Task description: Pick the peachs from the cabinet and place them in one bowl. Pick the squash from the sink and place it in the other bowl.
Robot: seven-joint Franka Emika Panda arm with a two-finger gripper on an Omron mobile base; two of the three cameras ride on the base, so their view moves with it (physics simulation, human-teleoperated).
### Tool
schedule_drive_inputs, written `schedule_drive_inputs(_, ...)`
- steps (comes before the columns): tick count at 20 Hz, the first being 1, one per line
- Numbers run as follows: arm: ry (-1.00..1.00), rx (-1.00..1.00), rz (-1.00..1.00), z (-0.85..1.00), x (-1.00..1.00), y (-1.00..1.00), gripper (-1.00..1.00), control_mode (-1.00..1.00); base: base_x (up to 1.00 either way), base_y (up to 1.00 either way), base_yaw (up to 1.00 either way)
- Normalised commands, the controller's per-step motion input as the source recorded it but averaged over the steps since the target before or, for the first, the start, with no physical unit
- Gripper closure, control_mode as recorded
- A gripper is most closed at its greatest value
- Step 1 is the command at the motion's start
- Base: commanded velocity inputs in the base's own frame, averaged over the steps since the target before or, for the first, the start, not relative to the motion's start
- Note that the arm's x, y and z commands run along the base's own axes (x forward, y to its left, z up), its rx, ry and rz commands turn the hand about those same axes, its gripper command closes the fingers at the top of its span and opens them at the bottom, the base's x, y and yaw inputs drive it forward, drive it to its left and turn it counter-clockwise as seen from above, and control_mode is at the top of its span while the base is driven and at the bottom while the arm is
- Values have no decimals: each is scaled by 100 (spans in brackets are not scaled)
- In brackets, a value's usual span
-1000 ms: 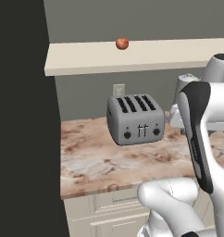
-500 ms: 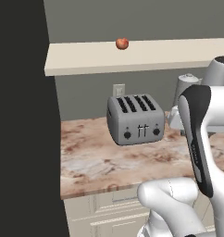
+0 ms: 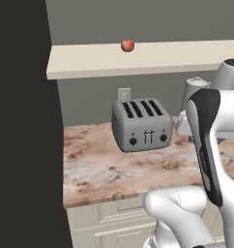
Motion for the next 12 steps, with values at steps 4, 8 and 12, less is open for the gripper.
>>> schedule_drive_inputs(4, 0, 0, 0, 0, 0, 0, 100, 100, -8, -1, 0)
schedule_drive_inputs(8, 0, 0, 0, 0, 0, 0, 100, 100, -22, -85, 0)
schedule_drive_inputs(12, 0, 0, 0, 0, 0, 0, 100, 100, 0, -100, 3)
